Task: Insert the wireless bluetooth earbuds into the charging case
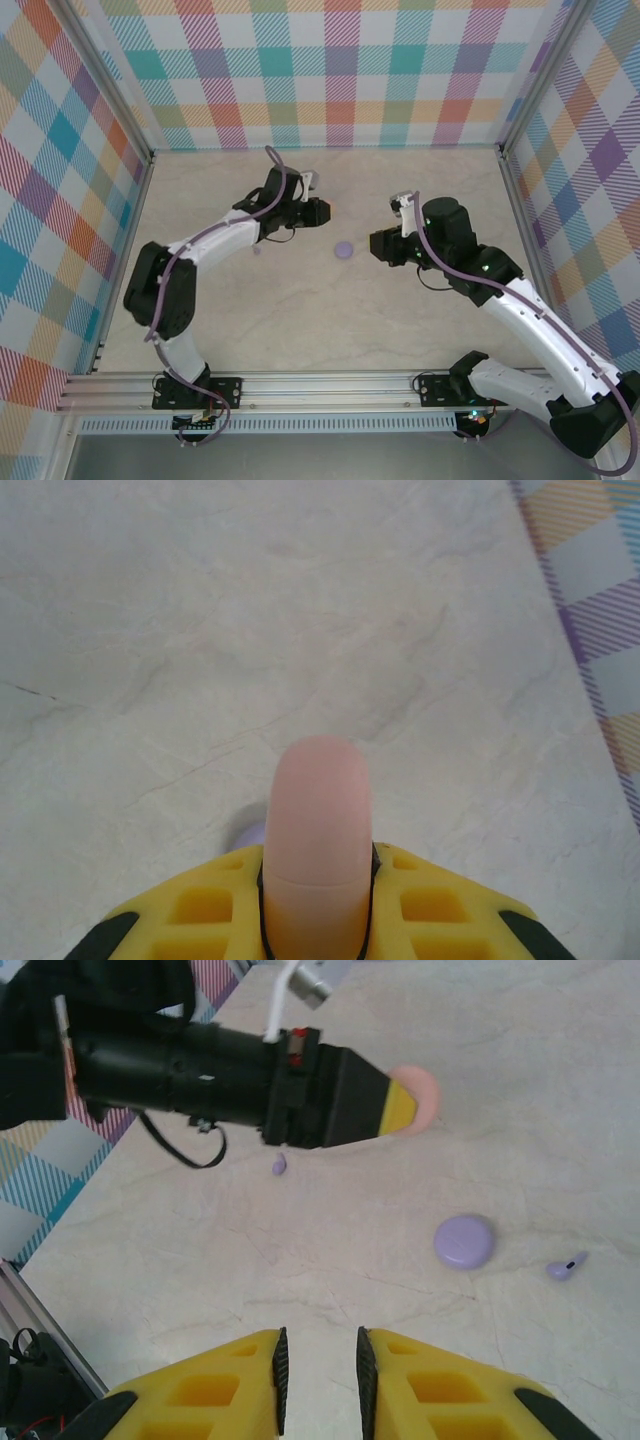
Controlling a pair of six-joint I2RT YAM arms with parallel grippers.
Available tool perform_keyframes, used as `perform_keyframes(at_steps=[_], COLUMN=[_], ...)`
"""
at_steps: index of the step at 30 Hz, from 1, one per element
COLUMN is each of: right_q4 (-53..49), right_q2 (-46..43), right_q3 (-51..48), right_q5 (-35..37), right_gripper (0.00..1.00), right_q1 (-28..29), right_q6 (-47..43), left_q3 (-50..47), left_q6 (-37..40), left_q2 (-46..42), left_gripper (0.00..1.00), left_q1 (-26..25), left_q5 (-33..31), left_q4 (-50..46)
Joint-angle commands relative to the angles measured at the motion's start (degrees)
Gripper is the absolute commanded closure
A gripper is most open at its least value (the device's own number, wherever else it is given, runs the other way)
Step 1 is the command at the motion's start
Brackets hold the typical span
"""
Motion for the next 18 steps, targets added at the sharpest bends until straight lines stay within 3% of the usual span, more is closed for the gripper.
perform_keyframes(at_steps=[1, 6, 18], right_q4=[-0.4, -0.2, -1.8], right_q2=[0.4, 0.5, 2.7], right_q3=[-0.5, -1.0, -0.8], right_q5=[-2.3, -3.9, -2.6], right_gripper=[0.73, 0.73, 0.73], right_q1=[-0.3, -0.3, -0.3], right_q6=[-0.8, -1.7, -1.3], left_q3=[7.0, 13.7, 19.2], left_q6=[-0.7, 0.4, -0.1], left_q2=[6.4, 14.9, 25.1], left_gripper=[0.84, 0.83, 0.81], left_q1=[1.4, 2.0, 4.7], left_q5=[3.0, 4.5, 5.4], left_q4=[-8.1, -13.2, -15.5])
